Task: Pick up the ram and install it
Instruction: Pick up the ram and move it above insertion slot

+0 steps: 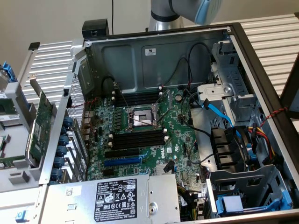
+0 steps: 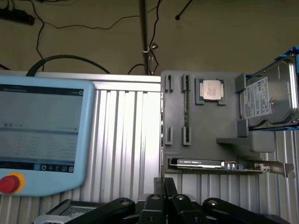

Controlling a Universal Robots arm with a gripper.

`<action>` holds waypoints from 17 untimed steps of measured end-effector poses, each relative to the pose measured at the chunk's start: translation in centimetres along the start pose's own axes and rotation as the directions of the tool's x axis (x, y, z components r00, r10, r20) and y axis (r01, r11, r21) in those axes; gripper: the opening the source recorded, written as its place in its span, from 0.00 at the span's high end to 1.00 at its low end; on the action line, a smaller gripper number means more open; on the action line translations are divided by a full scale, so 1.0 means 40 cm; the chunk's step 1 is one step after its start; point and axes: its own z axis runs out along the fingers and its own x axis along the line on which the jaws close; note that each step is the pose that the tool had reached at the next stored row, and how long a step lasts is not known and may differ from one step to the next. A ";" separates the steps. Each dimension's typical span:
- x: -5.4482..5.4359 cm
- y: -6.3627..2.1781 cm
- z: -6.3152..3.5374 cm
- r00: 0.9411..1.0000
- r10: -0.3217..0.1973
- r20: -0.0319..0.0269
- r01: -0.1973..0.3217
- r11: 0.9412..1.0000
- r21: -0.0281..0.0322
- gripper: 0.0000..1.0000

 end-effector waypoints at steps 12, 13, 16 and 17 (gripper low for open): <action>0.013 -0.073 -0.040 1.000 0.000 0.001 0.000 0.998 -0.066 0.88; 0.014 -0.081 -0.042 1.000 0.000 0.002 0.000 0.998 -0.066 0.88; 0.017 -0.104 -0.047 1.000 0.000 0.001 0.000 0.998 -0.066 0.88; 0.018 -0.111 -0.049 1.000 0.000 0.001 0.000 0.998 -0.066 0.88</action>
